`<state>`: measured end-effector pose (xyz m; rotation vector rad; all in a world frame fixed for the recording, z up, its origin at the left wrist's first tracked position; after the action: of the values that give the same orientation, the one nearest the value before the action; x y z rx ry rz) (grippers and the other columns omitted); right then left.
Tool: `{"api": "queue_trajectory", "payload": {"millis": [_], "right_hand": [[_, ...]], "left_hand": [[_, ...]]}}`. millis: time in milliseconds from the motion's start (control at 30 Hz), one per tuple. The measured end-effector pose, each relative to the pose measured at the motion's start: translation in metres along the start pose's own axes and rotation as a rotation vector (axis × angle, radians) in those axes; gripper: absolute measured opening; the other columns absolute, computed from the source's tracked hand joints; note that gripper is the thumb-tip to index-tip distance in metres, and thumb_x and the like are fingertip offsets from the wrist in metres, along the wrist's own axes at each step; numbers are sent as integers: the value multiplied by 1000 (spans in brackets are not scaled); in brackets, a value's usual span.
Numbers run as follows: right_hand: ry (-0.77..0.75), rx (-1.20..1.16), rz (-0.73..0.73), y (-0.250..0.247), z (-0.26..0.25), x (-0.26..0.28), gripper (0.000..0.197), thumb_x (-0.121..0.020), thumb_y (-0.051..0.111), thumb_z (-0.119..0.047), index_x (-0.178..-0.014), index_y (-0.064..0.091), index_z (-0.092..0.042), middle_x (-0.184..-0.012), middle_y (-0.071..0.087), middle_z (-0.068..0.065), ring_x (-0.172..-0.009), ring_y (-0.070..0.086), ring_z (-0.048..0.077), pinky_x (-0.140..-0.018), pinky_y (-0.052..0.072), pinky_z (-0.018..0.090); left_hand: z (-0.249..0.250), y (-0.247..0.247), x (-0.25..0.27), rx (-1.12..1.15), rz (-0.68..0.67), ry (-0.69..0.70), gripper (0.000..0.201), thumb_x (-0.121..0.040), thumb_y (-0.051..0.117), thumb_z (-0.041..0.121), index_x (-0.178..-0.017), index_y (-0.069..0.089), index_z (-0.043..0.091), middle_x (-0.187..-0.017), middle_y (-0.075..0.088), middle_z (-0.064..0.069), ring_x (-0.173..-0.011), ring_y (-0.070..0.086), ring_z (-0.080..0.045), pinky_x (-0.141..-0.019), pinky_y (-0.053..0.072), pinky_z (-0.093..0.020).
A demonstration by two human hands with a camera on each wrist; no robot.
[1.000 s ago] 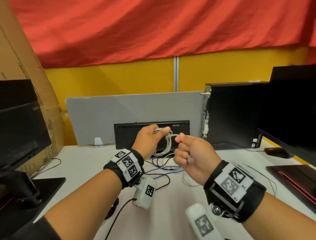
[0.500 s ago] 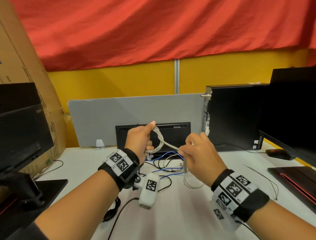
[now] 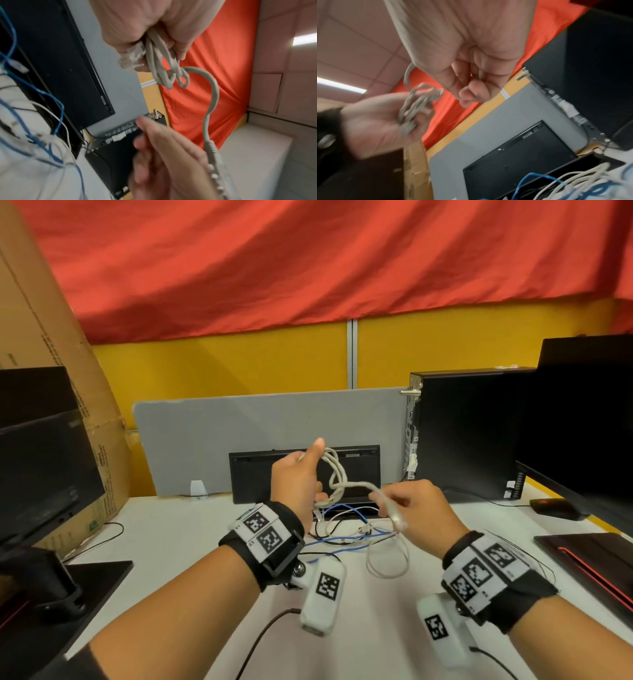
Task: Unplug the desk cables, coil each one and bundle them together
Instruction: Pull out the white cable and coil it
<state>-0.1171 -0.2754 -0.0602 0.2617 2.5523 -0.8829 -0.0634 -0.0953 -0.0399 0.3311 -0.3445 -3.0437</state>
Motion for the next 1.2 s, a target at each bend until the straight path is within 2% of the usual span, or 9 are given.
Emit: {"api": "queue_trajectory", "payload": {"millis": [100, 233, 367, 500, 633, 800, 867, 967, 1200], "right_hand": [[112, -46, 88, -15, 8, 0, 26, -91, 57, -5, -93, 75, -23, -82, 71, -6, -59, 57, 5, -56, 44, 9], [-210, 178, 142, -11, -38, 9, 17, -89, 61, -16, -98, 74, -22, -87, 68, -11, -77, 58, 0, -74, 44, 10], [-230, 406, -77, 31, -69, 15, 16, -90, 61, -24, -103, 54, -19, -93, 62, -3, -83, 56, 15, -70, 44, 25], [-87, 412, -65, 50, -69, 15, 25, -86, 57, -4, -107, 49, -14, -103, 49, 3, -77, 50, 16, -67, 36, 24], [-93, 483, 9, 44, -78, 18, 9, -93, 55, -15, -102, 54, -15, -99, 32, 0, -57, 41, 9, -58, 36, 21], [-57, 730, -233, 26, -83, 5, 22, -99, 49, -29, -93, 62, -13, -76, 44, 1, -73, 49, 20, -67, 41, 29], [-97, 665, -264, 18, -87, 6, 27, -100, 45, -30, -87, 60, -12, -78, 55, 3, -77, 56, 22, -72, 48, 32], [-183, 642, -220, 10, -80, 7, 26, -101, 44, -28, -98, 65, -14, -91, 60, 3, -85, 59, 22, -79, 51, 35], [-334, 515, 11, 8, -24, -9, 13, -92, 62, -13, -94, 75, -13, -89, 47, -4, -86, 40, 15, -74, 31, 22]], "left_hand": [[1, -6, -5, -164, 47, 126, 37, -90, 63, 38, -65, 51, 13, -39, 41, 11, -36, 42, -7, -42, 43, -23], [-1, -1, -2, -323, 66, 232, 44, -89, 63, 41, -74, 58, -1, -65, 64, -13, -59, 62, -33, -59, 58, -45], [-4, 11, 5, -398, 83, 304, 47, -88, 64, 41, -69, 58, -2, -65, 63, -15, -55, 55, -19, -56, 49, -35], [-9, 12, 6, -403, 83, 288, 49, -88, 65, 41, -70, 58, -4, -65, 63, -17, -54, 53, -16, -56, 48, -32], [-7, 0, -1, -430, 91, 316, 49, -87, 64, 44, -70, 58, -2, -63, 60, -14, -54, 53, -23, -55, 51, -35], [-11, -17, -4, -563, 44, 379, 44, -89, 63, 44, -61, 51, 12, -53, 47, 3, -44, 39, -4, -47, 37, -15], [-10, -23, -4, -565, 29, 385, 45, -88, 62, 45, -62, 52, 10, -53, 46, 3, -45, 38, -4, -48, 41, -21], [-5, -23, -3, -469, -11, 337, 46, -88, 63, 44, -68, 55, 3, -55, 47, -3, -49, 43, -16, -50, 45, -35], [-7, -4, 9, -30, -120, -21, 26, -90, 65, 33, -86, 49, 14, -62, 18, -3, -46, 18, -15, -40, 22, -24]]}}
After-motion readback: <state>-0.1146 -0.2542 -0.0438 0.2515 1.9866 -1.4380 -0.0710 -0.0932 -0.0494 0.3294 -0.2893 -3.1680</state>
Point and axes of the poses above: each hand's wrist, its own x-axis away from the middle knuckle, its own y-axis out of the palm, z = x × y, the point moved 3 cm from there along -x, towards the middle knuckle
